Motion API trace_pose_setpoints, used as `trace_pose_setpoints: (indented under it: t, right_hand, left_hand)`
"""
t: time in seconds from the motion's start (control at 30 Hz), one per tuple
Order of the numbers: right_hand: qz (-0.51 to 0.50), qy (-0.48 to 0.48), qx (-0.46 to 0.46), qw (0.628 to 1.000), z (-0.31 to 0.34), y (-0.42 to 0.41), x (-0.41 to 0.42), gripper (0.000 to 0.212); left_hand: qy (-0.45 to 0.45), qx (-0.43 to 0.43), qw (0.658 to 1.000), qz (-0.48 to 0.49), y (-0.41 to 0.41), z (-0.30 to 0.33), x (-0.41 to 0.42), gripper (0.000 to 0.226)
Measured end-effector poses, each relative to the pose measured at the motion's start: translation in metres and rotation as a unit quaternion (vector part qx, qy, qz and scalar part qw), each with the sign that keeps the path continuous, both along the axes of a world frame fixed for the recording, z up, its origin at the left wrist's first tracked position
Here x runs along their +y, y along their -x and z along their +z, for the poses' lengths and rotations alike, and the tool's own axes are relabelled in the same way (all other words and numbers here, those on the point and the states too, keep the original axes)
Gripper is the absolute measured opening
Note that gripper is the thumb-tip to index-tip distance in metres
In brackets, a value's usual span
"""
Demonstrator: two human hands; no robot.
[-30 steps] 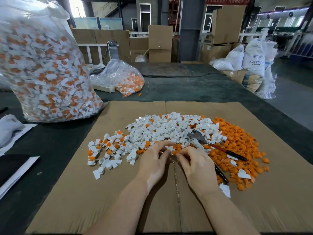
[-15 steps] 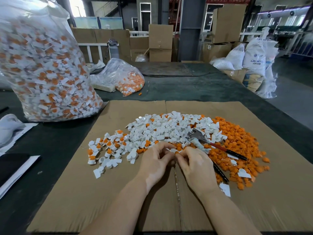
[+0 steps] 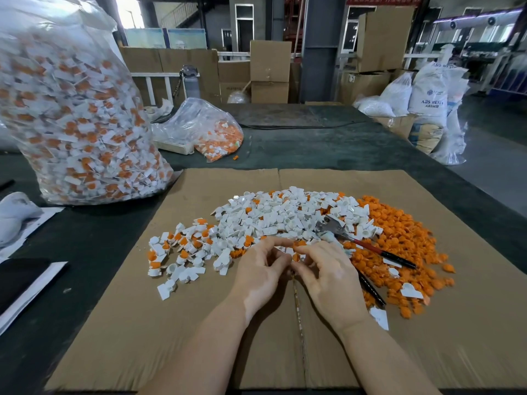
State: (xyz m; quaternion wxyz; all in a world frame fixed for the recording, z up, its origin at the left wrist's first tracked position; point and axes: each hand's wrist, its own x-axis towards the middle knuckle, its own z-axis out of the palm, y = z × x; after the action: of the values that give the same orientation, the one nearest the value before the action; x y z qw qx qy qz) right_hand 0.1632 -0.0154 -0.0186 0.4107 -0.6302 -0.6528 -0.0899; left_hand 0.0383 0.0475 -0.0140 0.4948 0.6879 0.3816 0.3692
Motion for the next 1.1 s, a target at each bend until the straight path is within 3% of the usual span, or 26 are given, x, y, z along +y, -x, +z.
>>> trace_pose_setpoints:
  t: [0.23, 0.47, 0.6, 0.73, 1.1]
  right_hand:
    - [-0.046, -0.010, -0.014, 0.999, -0.0016, 0.0007, 0.0007, 0.014]
    - [-0.040, -0.020, -0.002, 0.999, -0.0019, 0.0001, 0.0009, 0.018]
    - [-0.029, -0.015, 0.083, 0.996, -0.0023, -0.0020, 0.0014, 0.015]
    - [-0.024, 0.022, 0.178, 0.983, -0.0033, -0.0035, 0.0037, 0.009]
    - [-0.027, 0.062, 0.202, 0.977, -0.0029, -0.0053, 0.0050, 0.006]
  left_hand:
    - [0.005, -0.023, 1.000, 0.009, -0.0015, -0.0015, -0.0012, 0.021]
    - [-0.023, 0.020, 0.998, 0.051, -0.0021, -0.0074, 0.0021, 0.026]
    - [-0.073, 0.086, 0.993, 0.039, -0.0025, -0.0076, 0.0032, 0.023]
    - [-0.078, 0.090, 0.993, 0.016, -0.0041, -0.0062, 0.0003, 0.016]
    - [-0.095, 0.054, 0.994, 0.020, -0.0023, -0.0008, -0.0040, 0.022]
